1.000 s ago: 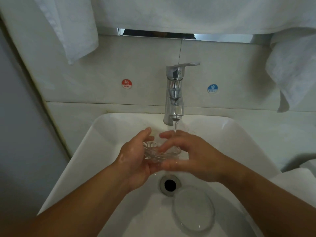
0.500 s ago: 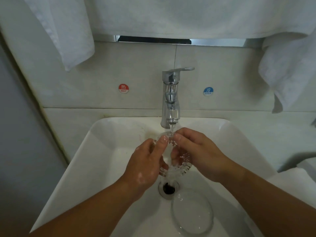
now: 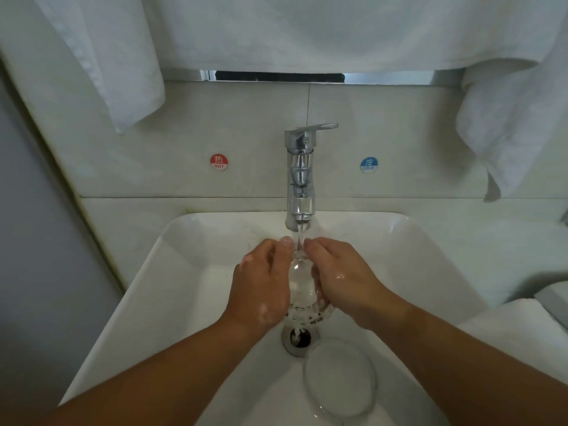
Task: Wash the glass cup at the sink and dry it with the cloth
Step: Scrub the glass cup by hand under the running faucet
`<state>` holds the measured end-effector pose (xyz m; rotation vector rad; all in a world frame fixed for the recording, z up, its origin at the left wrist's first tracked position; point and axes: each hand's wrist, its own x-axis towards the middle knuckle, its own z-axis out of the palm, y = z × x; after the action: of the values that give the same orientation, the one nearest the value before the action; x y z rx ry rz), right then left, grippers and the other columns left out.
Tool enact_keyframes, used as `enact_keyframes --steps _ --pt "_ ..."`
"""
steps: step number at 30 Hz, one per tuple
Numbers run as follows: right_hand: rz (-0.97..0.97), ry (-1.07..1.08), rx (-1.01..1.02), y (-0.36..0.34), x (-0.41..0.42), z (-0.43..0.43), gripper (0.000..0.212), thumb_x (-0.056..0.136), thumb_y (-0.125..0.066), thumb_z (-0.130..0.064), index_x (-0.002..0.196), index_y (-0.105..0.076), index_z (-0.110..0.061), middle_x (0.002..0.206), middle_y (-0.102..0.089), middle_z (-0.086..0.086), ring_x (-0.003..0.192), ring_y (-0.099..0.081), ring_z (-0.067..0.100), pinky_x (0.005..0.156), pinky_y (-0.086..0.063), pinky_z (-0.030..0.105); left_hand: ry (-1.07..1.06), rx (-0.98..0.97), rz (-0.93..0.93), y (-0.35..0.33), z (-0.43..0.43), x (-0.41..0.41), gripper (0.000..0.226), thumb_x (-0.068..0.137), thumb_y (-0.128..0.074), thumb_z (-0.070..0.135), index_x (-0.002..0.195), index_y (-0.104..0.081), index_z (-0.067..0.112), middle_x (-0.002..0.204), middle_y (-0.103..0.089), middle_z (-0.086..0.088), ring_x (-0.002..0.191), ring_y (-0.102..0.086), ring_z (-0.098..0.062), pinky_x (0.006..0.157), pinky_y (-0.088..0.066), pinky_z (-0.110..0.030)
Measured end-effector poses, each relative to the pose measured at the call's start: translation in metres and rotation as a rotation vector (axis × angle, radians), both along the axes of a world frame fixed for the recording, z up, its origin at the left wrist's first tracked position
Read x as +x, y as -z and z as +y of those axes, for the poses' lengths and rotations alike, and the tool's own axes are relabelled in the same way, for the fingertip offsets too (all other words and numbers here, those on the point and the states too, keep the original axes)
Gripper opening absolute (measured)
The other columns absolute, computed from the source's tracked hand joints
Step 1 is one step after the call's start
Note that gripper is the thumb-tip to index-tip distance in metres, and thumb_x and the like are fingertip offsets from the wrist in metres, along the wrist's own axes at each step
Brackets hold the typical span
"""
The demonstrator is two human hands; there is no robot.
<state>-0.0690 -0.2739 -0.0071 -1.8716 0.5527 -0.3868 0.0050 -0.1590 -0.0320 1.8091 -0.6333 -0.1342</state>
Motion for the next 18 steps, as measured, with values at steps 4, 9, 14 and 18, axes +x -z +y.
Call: enact_keyframes --steps 4,9,14,18 --pt "-0.101 0.102 0.214 -0.004 0.005 0.009 0.054 0.103 -0.046 -0.049 0.072 -0.057 -0.006 0.05 -0.05 0.004 0.038 -0.051 0.012 0.042 -0.044 0.023 -0.094 -0.099 0.217 -0.004 -0.002 0.003 0.046 0.104 -0.042 0.054 0.083 -0.07 0.024 0.071 -0.071 0.0 0.071 -0.069 -0.02 0.073 -0.059 -0.043" --pt "-0.183 -0.002 0.327 0.001 0.004 0.006 0.034 0.098 -0.059 -0.046 0.083 -0.063 -0.016 0.065 -0.067 -0.003 0.056 -0.067 0.008 0.059 -0.057 0.028 -0.107 -0.12 0.29 -0.007 -0.001 -0.008 0.044 0.105 -0.039 0.052 0.095 -0.066 0.019 0.079 -0.07 -0.001 0.071 -0.069 -0.017 0.067 -0.058 -0.037" --pt "-0.14 -0.086 0.043 0.007 0.007 0.008 0.033 0.089 -0.07 -0.051 0.108 -0.066 -0.025 0.096 -0.077 -0.005 0.086 -0.075 0.009 0.078 -0.061 0.032 -0.112 -0.019 0.206 -0.014 0.005 0.008 0.05 0.108 -0.033 0.049 0.099 -0.073 0.022 0.09 -0.078 -0.003 0.085 -0.076 -0.02 0.082 -0.063 -0.044" --pt "-0.05 -0.011 -0.09 0.004 0.005 0.011 0.044 0.094 -0.05 -0.061 0.109 -0.062 -0.021 0.094 -0.069 -0.009 0.076 -0.069 0.005 0.053 -0.048 0.01 -0.097 0.012 0.206 -0.018 0.007 0.013 0.051 0.108 -0.035 0.049 0.097 -0.076 0.022 0.089 -0.079 -0.003 0.085 -0.076 -0.021 0.085 -0.062 -0.046"
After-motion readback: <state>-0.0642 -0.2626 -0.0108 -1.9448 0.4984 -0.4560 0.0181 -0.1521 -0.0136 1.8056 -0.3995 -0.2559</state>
